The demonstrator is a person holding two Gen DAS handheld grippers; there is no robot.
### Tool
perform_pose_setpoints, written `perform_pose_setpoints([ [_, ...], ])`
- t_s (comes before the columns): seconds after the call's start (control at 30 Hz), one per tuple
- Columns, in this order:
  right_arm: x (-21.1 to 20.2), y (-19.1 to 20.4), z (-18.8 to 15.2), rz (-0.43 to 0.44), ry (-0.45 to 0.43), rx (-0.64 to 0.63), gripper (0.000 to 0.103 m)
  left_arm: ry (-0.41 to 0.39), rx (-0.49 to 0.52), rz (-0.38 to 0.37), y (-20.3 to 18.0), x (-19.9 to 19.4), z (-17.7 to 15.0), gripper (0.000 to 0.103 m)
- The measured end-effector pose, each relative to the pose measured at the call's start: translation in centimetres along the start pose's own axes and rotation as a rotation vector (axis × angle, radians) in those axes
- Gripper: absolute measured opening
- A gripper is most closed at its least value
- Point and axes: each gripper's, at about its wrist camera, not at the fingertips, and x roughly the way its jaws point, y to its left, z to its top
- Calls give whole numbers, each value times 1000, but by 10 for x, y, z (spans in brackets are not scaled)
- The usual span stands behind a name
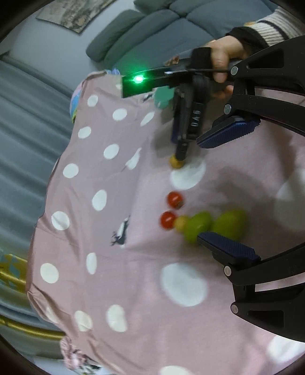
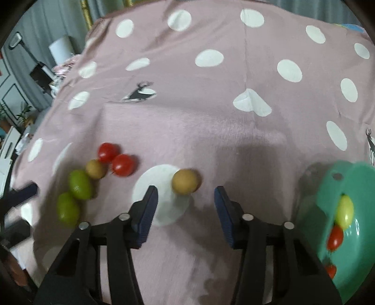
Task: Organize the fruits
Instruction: 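Grasp the tan round yellow tomato with the right gripper, then grasp a small yellow tomato with the left gripper while the right holds its fruit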
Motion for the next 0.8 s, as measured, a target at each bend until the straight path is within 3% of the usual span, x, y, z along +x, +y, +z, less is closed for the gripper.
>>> perform_pose_setpoints([
  [0.13, 17, 6, 8, -25, 29, -3, 40, 37, 18, 18, 7, 18, 24, 73],
  [0.2, 24, 6, 11, -17, 47, 2, 39, 89, 46, 29, 6, 35, 33, 73],
  [0.3, 24, 9, 10, -49, 45, -27, 28, 163, 82, 47, 2, 57, 38, 73],
  [0.43, 21, 2, 7, -29, 35, -28, 28, 234, 92, 48, -1, 77, 47, 73],
  [0.6, -6, -15, -2, 88, -27, 38, 28, 315, 169, 144, -4, 90, 46, 73],
  [0.8, -40, -22, -15, 216, -107, 76, 28, 405, 114, 174, 11, 103, 46, 69],
])
